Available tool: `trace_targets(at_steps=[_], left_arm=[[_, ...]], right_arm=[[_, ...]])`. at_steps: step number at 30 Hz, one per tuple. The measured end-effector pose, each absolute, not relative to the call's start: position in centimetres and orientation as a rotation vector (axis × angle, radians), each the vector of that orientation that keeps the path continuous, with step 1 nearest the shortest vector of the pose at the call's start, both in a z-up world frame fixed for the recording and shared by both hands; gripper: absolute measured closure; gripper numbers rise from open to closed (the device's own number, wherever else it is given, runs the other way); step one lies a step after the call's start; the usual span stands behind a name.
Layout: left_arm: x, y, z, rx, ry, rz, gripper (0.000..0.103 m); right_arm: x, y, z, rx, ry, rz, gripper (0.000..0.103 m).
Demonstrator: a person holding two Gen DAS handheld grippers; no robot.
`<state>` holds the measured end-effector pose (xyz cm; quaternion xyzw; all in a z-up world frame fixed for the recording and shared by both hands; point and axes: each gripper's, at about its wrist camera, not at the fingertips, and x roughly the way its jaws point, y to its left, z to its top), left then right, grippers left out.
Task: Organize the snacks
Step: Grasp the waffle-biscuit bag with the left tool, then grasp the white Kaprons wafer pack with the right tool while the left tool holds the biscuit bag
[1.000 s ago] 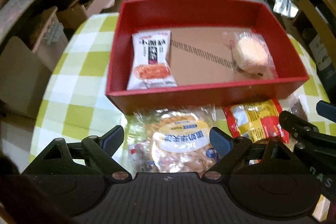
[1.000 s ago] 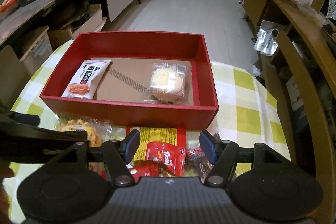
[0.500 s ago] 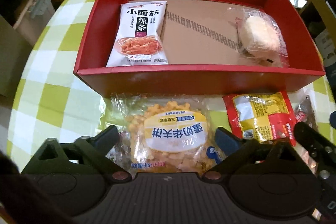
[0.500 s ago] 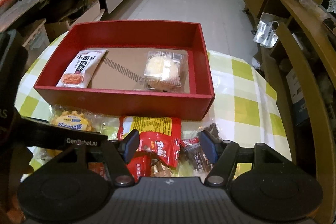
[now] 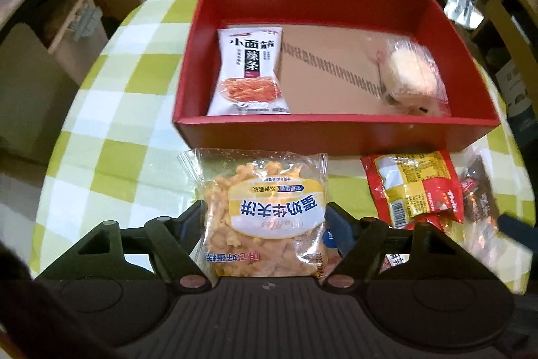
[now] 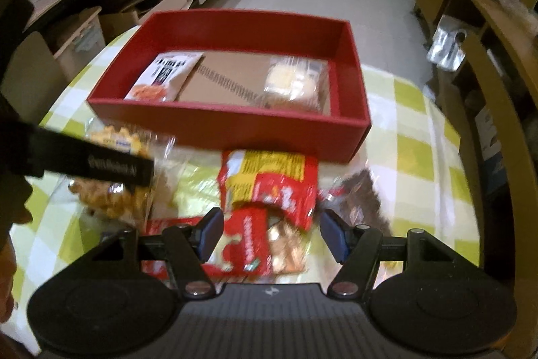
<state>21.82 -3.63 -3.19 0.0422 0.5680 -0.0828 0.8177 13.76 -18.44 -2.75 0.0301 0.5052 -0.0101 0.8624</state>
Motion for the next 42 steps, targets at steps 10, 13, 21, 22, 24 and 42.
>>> trace_targets(at_steps=[10,13,21,22,24,42], left_arm=[[21.6,-2.7,-2.2,0.084,1.192,-0.193,0.023],[21.7,-2.2,-2.2,0.073,1.194,-0.195,0.023],[22.2,-1.1,-2.3,0.069,1.198,-0.183,0.023],[22.2,-1.0,-2.4,0.074,1.199,-0.182,0.023],[22.2,-1.1,-2.6,0.088,1.203,-0.183,0.023],[23.6,2.6,-2.0,0.013,1.204,-0.155,0.023]], right_arm=[[12.3,-16.5,-3.9,0.267,1.182,0.087,0.034],[13.2,-16.2,-4.9,0.317,1.216,0.096,0.034],[15.7,-16.9,-5.0,0.395,1.169,0.025,0.034],[15.9,-16.8,-4.6,0.360,1.145,0.004,0.034],[16.1,-16.4,-4.2,0.283,1.114,-0.055,0.034],[18.7,-11.2,-4.0,0.088,1.100,0.101,0.034]])
